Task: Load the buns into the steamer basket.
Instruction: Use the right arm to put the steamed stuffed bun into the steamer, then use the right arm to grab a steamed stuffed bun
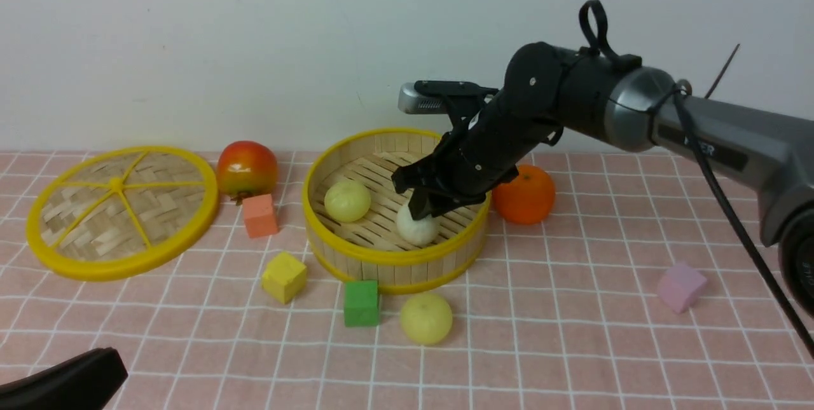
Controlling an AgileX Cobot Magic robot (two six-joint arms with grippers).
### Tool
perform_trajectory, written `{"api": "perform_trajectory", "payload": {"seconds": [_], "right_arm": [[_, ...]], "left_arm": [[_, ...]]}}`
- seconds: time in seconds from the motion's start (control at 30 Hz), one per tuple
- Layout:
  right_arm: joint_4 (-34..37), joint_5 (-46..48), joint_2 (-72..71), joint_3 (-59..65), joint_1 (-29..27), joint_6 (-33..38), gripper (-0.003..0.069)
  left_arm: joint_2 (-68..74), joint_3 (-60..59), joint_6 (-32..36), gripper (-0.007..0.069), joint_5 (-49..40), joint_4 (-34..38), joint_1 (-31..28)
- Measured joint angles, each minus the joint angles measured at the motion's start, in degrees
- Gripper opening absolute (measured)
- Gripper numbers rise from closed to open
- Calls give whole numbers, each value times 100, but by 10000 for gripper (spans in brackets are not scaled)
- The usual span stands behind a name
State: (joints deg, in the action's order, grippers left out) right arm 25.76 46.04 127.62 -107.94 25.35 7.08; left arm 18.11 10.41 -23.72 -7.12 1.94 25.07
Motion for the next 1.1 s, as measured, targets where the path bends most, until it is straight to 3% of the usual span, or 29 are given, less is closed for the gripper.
{"api": "perform_trajectory", "payload": {"seconds": [0.03, 0.17, 0.27, 0.37, 0.43, 0.47, 0.57, 0.67, 0.83, 1.1], "right_arm": [[0, 0, 0, 0, 0, 0, 275], [-73, 84, -159, -24, 0, -6, 447], [-190, 486, -504, -137, 0, -6, 477], [-238, 1312, -990, -230, 0, -26, 451], [-309, 2121, -1271, -265, 66, -101, 388], [-319, 2121, -1271, -265, 76, -101, 380], [-568, 2385, -1341, 86, 343, -368, 247], [-773, 2393, -1294, 589, 659, -600, 199], [-1111, 1628, -1265, 1317, 1021, -982, 243], [-1296, 584, -1210, 1614, 1028, -1251, 340]], "left_arm": [[0, 0, 0, 71, 0, 0, 0], [0, 0, 0, 76, 0, 0, 0], [0, 0, 0, 79, 0, 0, 0], [0, 0, 0, 79, 0, 0, 0], [0, 0, 0, 79, 0, 0, 0], [0, 0, 0, 79, 0, 0, 0], [0, 0, 0, 79, 0, 0, 0], [0, 0, 0, 82, 0, 0, 0], [0, 0, 0, 90, 0, 0, 0], [0, 0, 0, 90, 0, 0, 0]]}}
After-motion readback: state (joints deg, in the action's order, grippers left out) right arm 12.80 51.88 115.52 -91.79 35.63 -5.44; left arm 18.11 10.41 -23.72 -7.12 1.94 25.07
